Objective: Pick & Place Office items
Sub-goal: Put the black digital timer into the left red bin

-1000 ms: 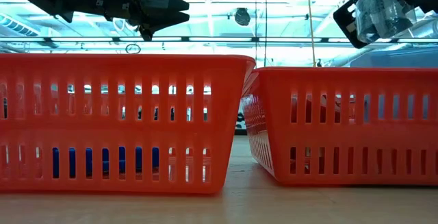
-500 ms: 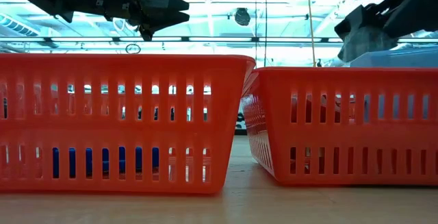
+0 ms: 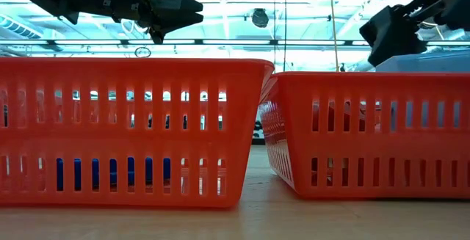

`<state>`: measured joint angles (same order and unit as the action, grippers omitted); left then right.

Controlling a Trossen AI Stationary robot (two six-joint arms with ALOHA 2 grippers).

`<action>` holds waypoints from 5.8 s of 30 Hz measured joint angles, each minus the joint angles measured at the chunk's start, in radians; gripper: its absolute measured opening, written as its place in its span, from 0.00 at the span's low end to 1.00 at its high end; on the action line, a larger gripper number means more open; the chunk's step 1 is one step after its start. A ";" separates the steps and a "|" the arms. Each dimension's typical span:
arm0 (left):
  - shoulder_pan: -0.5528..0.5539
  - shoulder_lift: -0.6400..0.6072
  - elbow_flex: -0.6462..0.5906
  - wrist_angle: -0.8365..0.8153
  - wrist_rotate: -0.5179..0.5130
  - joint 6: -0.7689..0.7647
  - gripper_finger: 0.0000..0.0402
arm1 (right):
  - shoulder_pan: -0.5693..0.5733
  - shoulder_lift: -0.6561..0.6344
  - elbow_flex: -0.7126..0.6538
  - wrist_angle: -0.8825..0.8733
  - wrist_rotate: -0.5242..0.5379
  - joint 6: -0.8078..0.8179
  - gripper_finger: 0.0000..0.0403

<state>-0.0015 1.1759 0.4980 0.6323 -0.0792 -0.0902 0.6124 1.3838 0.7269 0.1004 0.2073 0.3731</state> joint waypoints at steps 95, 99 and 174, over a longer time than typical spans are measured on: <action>0.180 0.708 0.526 -0.838 0.128 0.083 0.41 | -0.043 -0.942 -0.502 0.261 0.391 -0.386 0.63; 0.180 0.704 0.525 -0.838 0.131 0.068 0.44 | -0.043 -0.942 -0.502 0.264 0.394 -0.415 0.63; -0.570 0.575 0.524 -0.611 -0.059 -0.298 0.41 | -0.041 -1.058 -0.501 0.108 0.398 -0.321 0.63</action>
<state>-0.5720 1.7507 1.0222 0.0210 -0.1379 -0.3883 0.5713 0.3256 0.2260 0.2089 0.6052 0.0517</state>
